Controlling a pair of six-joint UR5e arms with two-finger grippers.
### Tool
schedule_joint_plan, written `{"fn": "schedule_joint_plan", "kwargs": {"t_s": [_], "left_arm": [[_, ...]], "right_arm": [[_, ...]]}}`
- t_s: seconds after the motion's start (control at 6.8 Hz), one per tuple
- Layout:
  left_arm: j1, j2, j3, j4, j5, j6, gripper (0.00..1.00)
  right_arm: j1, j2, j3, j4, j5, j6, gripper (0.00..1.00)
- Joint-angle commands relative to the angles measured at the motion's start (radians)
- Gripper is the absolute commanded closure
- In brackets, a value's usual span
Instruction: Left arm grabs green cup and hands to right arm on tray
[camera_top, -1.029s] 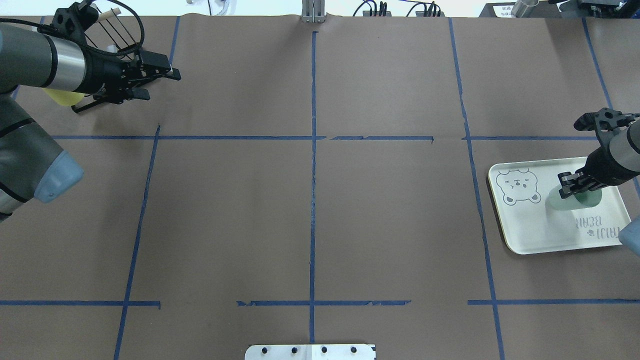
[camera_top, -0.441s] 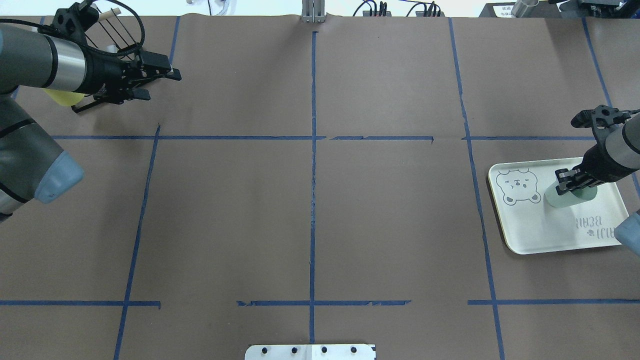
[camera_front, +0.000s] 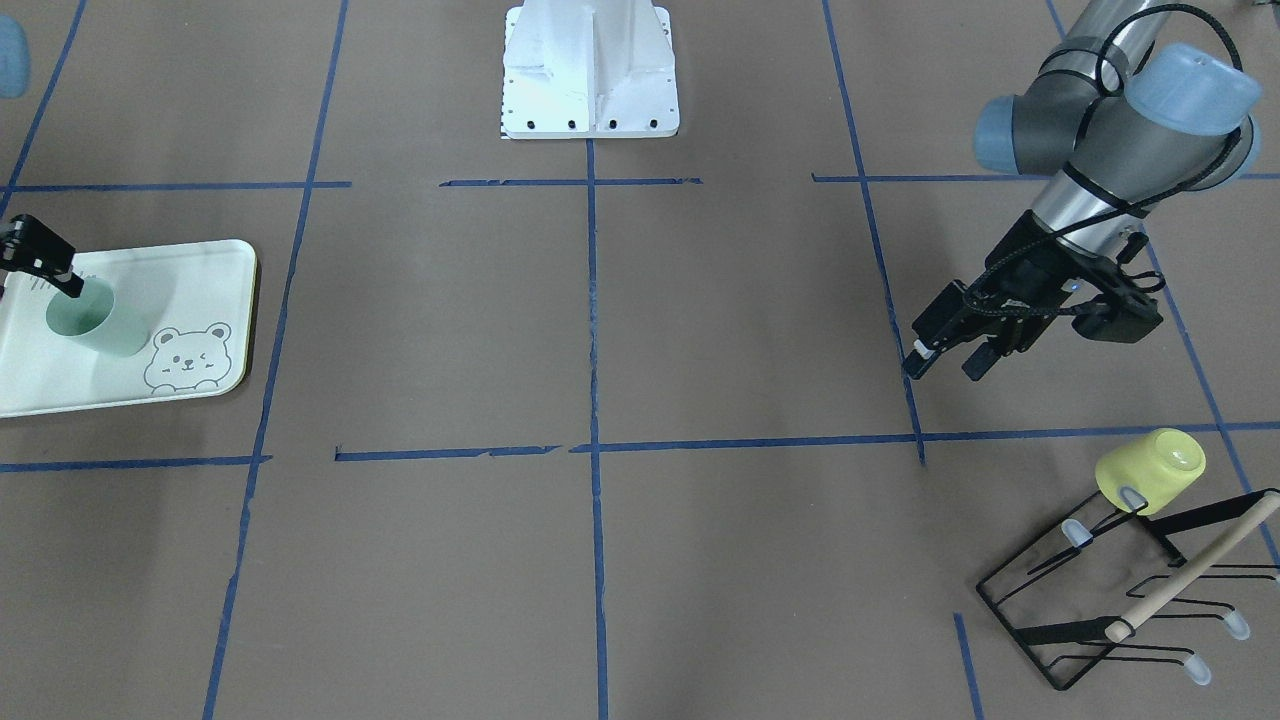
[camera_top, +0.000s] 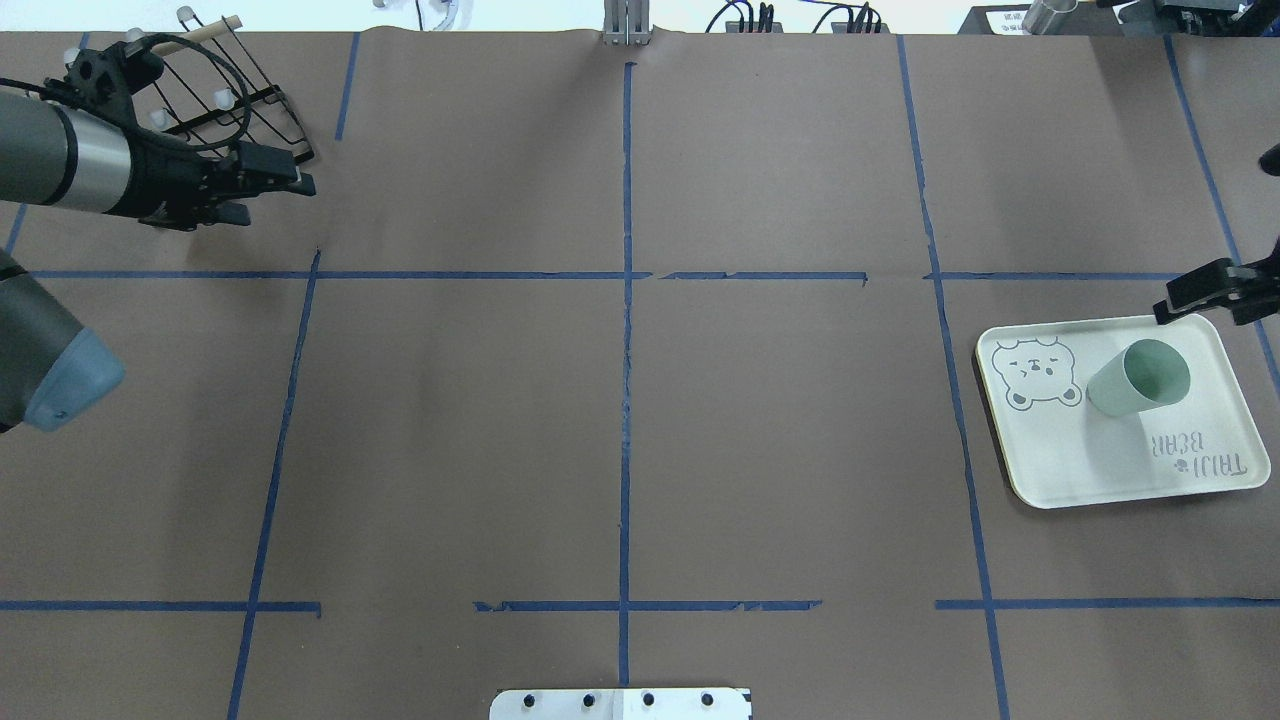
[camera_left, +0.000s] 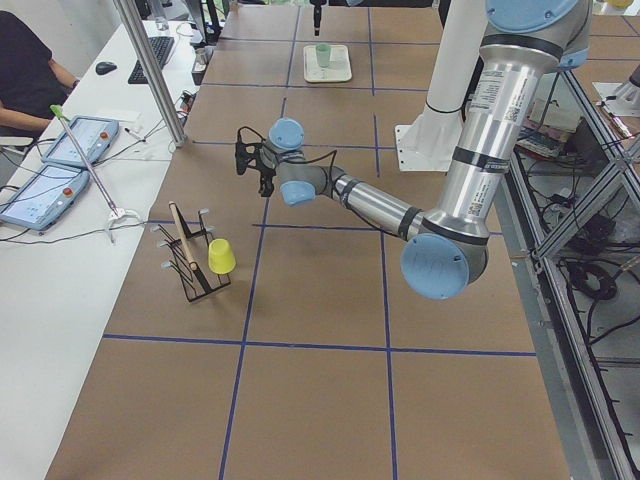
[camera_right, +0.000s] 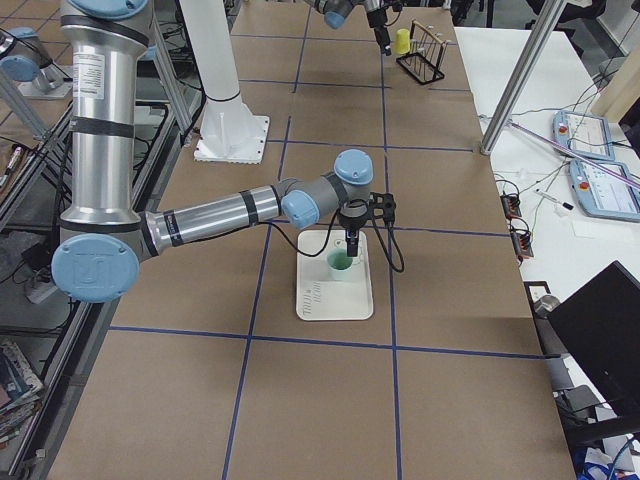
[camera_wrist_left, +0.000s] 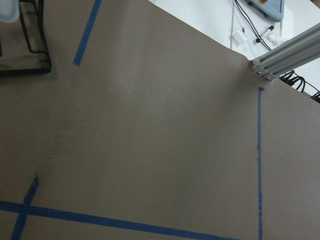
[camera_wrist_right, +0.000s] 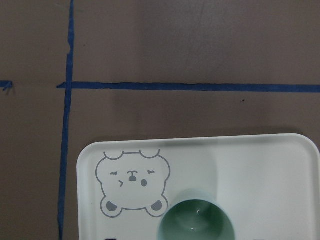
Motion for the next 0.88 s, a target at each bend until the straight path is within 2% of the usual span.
{"fn": "schedule_joint_plan", "kwargs": {"t_s": [0.0, 0.29, 0.59, 0.74], "left_arm": [[-0.101, 0.131, -0.002, 0.078, -0.034, 0.381, 0.0], [-0.288, 0.212, -0.002, 0.199, -0.132, 0.784, 0.0], [-0.462, 0.21, -0.002, 0.483, -0.207, 1.191, 0.0], [-0.516, 0.206, -0.002, 0.628, -0.232, 1.319, 0.0]], "right_arm": [[0.132, -0.072, -0.008, -0.002, 0.056, -0.142, 0.0], [0.186, -0.106, -0.057, 0.0, 0.056, -0.219, 0.0], [0.19, -0.139, -0.063, 0.003, 0.055, -0.224, 0.0], [0.209, -0.15, -0.054, 0.001, 0.056, -0.238, 0.0]]}}
